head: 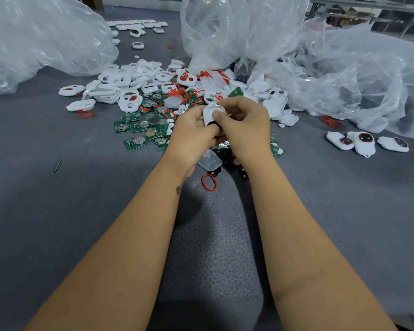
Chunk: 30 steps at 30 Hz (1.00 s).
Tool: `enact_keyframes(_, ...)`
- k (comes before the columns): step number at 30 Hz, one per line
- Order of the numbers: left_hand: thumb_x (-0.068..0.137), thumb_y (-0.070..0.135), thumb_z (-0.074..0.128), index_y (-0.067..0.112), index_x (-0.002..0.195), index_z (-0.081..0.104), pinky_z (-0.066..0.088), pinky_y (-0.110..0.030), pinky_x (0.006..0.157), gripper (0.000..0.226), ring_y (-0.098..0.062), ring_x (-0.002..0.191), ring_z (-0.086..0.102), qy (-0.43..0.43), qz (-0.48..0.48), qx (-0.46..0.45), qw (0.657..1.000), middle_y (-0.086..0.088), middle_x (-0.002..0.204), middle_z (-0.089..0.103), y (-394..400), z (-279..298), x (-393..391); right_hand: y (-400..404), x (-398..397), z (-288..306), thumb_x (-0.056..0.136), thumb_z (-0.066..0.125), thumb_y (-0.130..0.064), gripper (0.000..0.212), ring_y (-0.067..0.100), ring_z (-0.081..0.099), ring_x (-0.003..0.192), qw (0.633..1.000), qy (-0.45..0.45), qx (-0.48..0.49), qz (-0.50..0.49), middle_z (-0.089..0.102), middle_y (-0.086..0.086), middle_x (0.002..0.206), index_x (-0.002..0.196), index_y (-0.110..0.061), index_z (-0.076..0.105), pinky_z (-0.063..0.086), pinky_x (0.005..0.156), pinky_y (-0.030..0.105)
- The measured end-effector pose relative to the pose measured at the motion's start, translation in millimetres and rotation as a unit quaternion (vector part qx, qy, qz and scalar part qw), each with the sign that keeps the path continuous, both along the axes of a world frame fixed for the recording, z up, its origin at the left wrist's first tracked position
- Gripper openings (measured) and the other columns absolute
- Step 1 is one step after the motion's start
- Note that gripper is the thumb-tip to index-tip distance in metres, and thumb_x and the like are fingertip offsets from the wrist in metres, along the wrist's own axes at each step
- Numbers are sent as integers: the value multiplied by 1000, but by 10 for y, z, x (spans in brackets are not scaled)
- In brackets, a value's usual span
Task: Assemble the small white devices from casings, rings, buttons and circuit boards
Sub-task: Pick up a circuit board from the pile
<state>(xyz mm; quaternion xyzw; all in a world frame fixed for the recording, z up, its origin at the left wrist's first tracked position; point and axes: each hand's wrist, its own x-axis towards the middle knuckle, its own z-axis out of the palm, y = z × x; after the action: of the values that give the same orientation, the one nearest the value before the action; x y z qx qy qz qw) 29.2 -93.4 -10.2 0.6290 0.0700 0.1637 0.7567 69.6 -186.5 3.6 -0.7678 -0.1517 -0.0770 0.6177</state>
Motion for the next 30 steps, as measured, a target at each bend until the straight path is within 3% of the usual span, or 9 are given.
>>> enact_keyframes(2, 86, -19, 47, -1, 109, 64, 58, -27, 70, 35, -18, 81, 71, -8, -20, -38, 999, -15, 94, 73, 1, 11, -9, -10, 2, 2, 79, 71, -4, 17, 19, 67, 81, 1000, -1, -7, 5, 71, 3, 86, 94, -11, 73, 57, 79, 36)
enact_keyframes(6, 90, -17, 45, -1, 100, 65, 57, -21, 68, 28, -15, 78, 73, 0, -32, -143, 989, -7, 82, 75, 33, 36, -11, -25, -21, 3, 89, 67, -15, 14, 6, 61, 79, 1000, -13, -5, 25, 70, -2, 91, 100, -16, 74, 53, 79, 24)
enact_keyframes(9, 91, -15, 45, -6, 96, 62, 57, -20, 67, 20, -23, 81, 73, 9, -9, -237, 971, -16, 83, 74, 115, 56, -6, -56, -1, 46, 95, 58, -18, 16, 1, 61, 81, 997, 8, 72, 1, 70, -5, 92, 103, -16, 72, 50, 79, 16)
enact_keyframes(13, 96, -4, 50, -7, 94, 59, 60, -28, 68, 10, -33, 89, 72, -6, 39, -320, 947, -25, 90, 71, 218, 65, -5, -189, 85, 52, 94, 53, -18, 18, 0, 56, 74, 991, 46, 79, -94, 63, -15, 78, 92, -20, 71, 46, 73, 21)
enact_keyframes(16, 97, 0, 52, -6, 91, 60, 59, -26, 64, 11, -29, 80, 74, -21, 79, -325, 942, -18, 77, 73, 262, 63, -7, -261, 133, 17, 90, 51, -14, 21, 2, 54, 69, 990, 37, -20, -134, 63, -15, 78, 90, -23, 70, 41, 67, 23)
enact_keyframes(19, 98, 0, 51, -5, 91, 61, 59, -26, 65, 13, -25, 76, 74, -30, 101, -311, 945, -14, 73, 73, 288, 58, -11, -265, 127, 11, 85, 47, -7, 31, 10, 51, 64, 984, 0, -140, -111, 65, -8, 88, 96, -22, 71, 39, 64, 23)
enact_keyframes(22, 98, 0, 51, -4, 91, 63, 59, -27, 66, 14, -23, 75, 74, -31, 112, -300, 947, -13, 74, 73, 288, 57, -15, -243, 78, 37, 79, 45, -2, 31, 9, 41, 52, 979, -17, -199, -50, 58, -8, 70, 84, -20, 70, 33, 56, 24)
enact_keyframes(26, 99, 1, 50, -1, 89, 65, 59, -27, 68, 18, -22, 76, 74, -26, 124, -272, 954, -16, 84, 71, 256, 51, -4, -279, 60, 97, 77, 43, -4, 26, 21, 41, 57, 962, -39, -271, -26, 60, 14, 67, 82, -7, 69, 35, 57, 27)
enact_keyframes(30, 100, 1, 47, 0, 88, 63, 60, -28, 71, 20, -18, 71, 73, -25, 123, -251, 960, -14, 80, 70, 235, 57, 5, -274, 31, 126, 82, 47, -2, 31, 12, 53, 65, 960, -51, -275, 23, 68, 0, 83, 90, -17, 72, 46, 64, 28)
